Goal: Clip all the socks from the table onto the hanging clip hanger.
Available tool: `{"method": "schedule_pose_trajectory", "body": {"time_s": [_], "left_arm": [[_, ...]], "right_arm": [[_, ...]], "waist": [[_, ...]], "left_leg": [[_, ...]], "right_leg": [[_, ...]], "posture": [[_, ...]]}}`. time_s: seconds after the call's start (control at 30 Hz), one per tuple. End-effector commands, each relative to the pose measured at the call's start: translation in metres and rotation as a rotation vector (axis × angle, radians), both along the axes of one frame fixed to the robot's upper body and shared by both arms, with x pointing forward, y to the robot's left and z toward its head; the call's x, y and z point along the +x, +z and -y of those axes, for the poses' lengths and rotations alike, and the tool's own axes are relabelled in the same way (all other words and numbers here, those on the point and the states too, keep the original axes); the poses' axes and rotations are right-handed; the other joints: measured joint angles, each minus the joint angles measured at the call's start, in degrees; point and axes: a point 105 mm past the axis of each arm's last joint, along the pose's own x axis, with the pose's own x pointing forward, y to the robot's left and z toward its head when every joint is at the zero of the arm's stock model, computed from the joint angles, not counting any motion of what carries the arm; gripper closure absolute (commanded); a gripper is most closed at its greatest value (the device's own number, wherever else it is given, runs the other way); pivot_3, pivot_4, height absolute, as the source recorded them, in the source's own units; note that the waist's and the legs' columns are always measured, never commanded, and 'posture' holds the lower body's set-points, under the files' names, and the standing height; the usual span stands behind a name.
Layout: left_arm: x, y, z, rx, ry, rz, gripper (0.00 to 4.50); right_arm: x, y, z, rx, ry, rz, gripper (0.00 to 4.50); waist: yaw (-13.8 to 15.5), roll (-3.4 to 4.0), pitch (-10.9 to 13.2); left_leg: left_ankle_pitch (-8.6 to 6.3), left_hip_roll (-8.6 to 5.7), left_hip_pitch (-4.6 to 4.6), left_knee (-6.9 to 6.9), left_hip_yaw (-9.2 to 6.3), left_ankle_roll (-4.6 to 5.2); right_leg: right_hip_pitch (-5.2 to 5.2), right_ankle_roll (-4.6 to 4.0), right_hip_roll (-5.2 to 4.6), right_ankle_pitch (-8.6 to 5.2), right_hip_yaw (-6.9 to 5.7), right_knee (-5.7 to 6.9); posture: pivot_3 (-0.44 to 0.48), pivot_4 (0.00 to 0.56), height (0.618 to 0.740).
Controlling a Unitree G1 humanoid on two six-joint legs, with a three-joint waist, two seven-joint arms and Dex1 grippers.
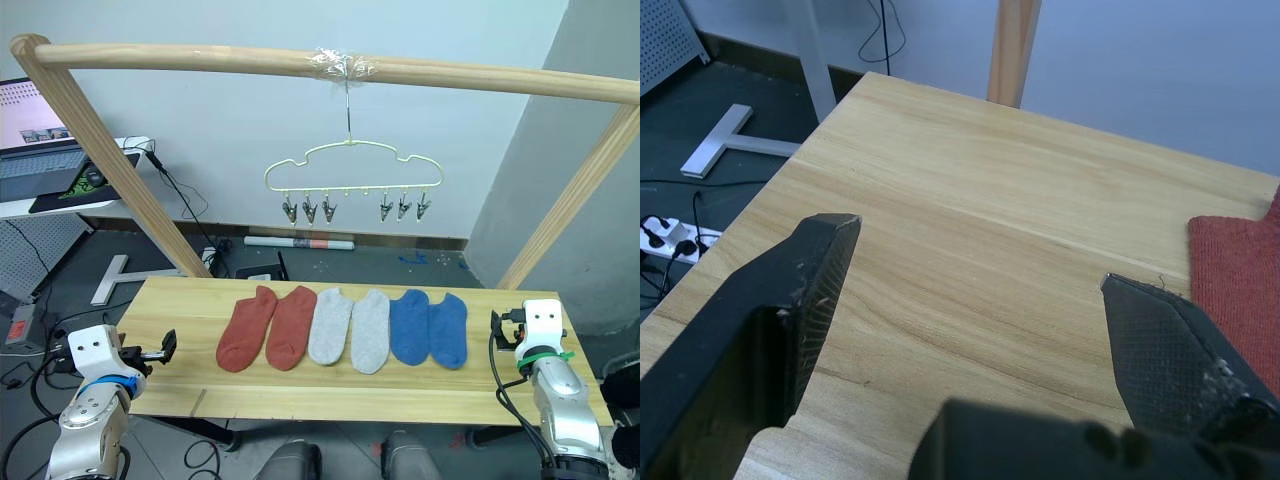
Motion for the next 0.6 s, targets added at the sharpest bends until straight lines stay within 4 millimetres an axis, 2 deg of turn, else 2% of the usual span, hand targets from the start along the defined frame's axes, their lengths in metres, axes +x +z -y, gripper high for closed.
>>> {"method": "schedule_pose_trajectory", "body": {"time_s": [0.03,0.37,0.6], "left_arm": [[0.003,0.019,-0.008,0.034,0.009,0.057,0.05],[-0.001,0.029,-0.013,0.047,0.007,0.083,0.05],[-0.001,0.047,-0.002,0.038,-0.045,0.140,0.05]], "right_arm": [[0.002,0.016,0.003,-0.014,-0.005,0.057,0.00],[0.003,0.020,0.001,-0.019,0.007,0.070,0.00],[0.005,0.025,-0.004,-0.013,0.037,0.086,0.00]], "waist": [[0.0,0.00,0.0],[0.0,0.01,0.0],[0.0,0.01,0.0]], "left_leg": [[0.00,0.00,0.00,0.00,0.00,0.00],[0.00,0.00,0.00,0.02,0.05,0.00],[0.00,0.01,0.00,0.03,0.06,0.00]], "right_leg": [[0.00,0.00,0.00,0.00,0.00,0.00],[0.00,0.00,0.01,0.00,0.00,0.02],[0.00,0.00,0.00,0.00,0.03,0.02]], "posture": [[0.062,0.134,0.740],[0.059,0.136,0.740],[0.052,0.145,0.740]]}}
